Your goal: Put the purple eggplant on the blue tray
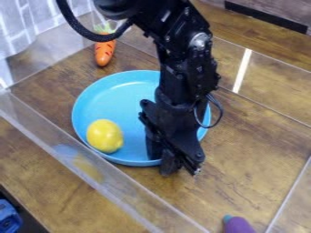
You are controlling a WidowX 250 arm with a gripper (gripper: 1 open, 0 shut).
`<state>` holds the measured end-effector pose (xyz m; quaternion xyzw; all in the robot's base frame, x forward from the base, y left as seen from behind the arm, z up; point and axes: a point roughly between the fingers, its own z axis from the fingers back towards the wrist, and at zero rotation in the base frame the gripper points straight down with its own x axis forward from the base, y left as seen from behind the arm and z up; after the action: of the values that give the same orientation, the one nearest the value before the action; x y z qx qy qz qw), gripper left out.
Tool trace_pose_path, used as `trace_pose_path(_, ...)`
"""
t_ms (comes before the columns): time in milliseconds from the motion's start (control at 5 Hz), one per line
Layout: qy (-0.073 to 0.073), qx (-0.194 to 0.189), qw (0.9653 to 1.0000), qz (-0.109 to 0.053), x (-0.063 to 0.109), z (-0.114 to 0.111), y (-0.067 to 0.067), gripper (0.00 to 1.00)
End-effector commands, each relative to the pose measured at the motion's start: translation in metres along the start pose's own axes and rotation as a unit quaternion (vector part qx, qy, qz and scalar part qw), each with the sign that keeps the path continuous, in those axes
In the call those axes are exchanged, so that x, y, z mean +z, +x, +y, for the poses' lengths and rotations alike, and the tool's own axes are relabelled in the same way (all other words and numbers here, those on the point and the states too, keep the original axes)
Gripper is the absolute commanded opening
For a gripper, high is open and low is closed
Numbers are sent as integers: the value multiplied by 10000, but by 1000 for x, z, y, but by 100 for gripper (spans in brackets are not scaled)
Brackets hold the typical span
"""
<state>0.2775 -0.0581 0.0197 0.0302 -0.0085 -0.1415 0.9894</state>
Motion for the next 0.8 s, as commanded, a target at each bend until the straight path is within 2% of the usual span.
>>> trace_pose_path(0, -4, 280, 9992, -281, 17, 5, 5, 0)
trace_pose_path(400, -58, 278, 9988, -405, 14, 2, 3, 0)
trace_pose_path(600, -109, 196, 9988, -443, 14, -10, 3, 0)
